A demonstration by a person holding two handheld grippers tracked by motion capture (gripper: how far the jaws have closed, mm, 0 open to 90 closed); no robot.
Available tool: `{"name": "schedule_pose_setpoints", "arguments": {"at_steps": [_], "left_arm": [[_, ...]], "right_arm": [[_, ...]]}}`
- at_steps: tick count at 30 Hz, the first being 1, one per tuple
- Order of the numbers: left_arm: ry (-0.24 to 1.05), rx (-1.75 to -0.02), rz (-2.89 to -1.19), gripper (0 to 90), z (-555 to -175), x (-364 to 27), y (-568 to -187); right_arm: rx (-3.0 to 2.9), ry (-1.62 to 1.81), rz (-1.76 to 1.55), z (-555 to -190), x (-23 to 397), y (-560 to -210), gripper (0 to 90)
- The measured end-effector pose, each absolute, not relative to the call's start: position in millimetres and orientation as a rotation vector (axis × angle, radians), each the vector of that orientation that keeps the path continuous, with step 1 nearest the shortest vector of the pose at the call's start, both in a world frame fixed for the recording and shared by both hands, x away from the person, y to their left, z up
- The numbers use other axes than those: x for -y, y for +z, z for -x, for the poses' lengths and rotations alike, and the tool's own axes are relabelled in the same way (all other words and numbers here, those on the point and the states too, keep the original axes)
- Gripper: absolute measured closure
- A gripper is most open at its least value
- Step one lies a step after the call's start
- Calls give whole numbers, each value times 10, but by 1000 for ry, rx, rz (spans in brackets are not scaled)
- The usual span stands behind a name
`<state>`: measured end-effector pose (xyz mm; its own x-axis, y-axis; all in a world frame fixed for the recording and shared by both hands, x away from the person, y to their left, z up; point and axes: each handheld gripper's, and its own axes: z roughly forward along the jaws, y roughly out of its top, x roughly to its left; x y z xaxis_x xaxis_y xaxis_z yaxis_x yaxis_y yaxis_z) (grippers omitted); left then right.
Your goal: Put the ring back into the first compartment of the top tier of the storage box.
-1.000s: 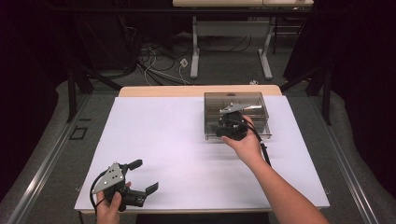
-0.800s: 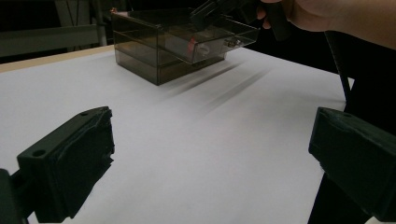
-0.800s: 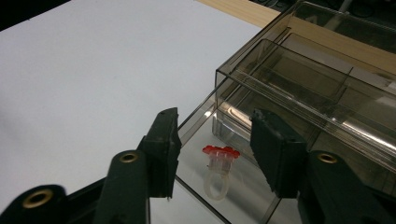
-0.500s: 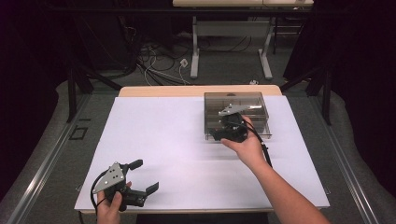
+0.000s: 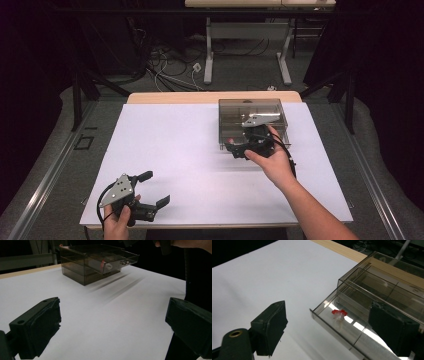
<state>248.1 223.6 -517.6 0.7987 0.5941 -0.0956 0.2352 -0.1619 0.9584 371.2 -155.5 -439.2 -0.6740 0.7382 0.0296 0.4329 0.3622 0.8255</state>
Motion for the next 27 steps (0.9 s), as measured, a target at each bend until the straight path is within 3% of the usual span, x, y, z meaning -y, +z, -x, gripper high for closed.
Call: {"name": "schedule_pose_setpoints", "arguments": {"at_steps": [4, 27], "left_arm": [[358, -647, -1739, 2, -2479, -2233, -5175], [355, -651, -1740, 2, -2488, -2220, -5182]], "right_arm": [[-2274, 1266, -1015, -3581, 1600, -4358, 0], [-2175, 1382, -897, -2859, 2068, -4497, 0]]}}
